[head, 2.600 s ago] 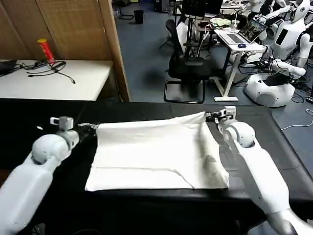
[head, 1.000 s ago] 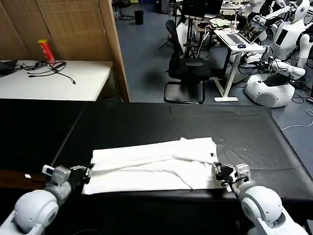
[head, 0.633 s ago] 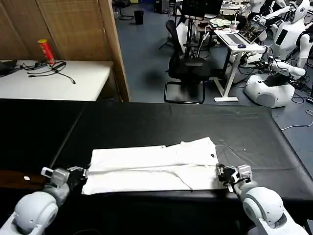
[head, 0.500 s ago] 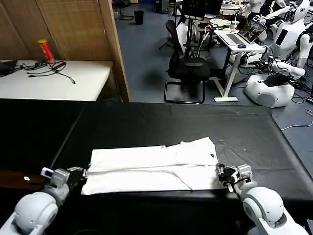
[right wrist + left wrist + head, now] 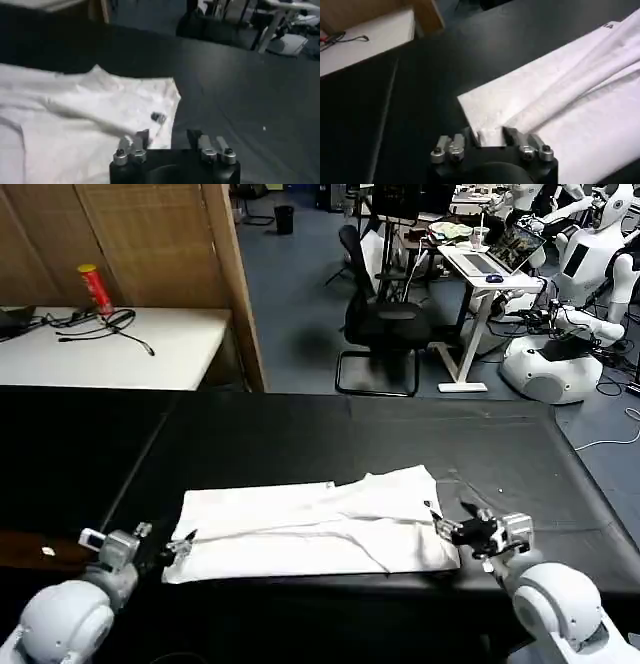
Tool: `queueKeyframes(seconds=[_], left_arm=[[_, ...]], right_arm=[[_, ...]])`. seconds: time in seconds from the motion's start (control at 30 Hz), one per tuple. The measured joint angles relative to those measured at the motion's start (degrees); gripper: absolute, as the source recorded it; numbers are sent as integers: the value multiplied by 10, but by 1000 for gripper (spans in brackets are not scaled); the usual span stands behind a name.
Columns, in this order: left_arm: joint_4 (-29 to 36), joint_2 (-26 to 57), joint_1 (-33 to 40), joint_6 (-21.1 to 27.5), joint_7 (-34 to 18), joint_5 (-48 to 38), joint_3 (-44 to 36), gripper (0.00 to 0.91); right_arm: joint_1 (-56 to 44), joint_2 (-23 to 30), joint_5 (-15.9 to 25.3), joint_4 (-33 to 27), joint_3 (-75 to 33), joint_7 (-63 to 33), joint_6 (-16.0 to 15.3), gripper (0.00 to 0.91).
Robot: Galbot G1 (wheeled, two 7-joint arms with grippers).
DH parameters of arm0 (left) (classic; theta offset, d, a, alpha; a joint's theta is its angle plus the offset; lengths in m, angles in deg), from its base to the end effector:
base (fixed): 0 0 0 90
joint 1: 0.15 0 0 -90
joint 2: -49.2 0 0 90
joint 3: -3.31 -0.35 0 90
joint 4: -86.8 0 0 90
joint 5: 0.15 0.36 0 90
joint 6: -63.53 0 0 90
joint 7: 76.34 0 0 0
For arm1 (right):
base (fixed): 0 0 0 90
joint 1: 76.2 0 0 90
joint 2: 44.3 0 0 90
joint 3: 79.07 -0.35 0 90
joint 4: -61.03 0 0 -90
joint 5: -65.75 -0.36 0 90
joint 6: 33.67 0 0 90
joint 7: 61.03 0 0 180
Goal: Fold and organize the clothes.
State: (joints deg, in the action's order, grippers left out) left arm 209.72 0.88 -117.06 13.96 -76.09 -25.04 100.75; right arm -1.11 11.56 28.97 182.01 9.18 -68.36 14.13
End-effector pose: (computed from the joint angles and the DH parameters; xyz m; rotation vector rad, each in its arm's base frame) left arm 0.2268 0.1319 -0.2152 -0.2282 -2.4849 -0.4471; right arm 0.2644 -0.1002 -0.2060 0.2217 -2.6038 0.0889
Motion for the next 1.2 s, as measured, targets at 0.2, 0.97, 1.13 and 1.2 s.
queueKeyframes(seconds=[0.2,0.97,1.13,1.2], left_arm=[[-26,-25,58,-10,-26,-78,8,878],[-204,-111,198,2,-46,-212,-39,156],[-218,-113,201,0,-48,-204,-39,0],[-220,-114,200,-2,-48,-201,-39,0]], right_arm=[[74,31,16,-64,30,-14,32,878],[204,125,48,-254,98,-21,71,517],[200,126,58,-256,99,-21,71,78],[198,127,62,-255,99,-21,73,68]])
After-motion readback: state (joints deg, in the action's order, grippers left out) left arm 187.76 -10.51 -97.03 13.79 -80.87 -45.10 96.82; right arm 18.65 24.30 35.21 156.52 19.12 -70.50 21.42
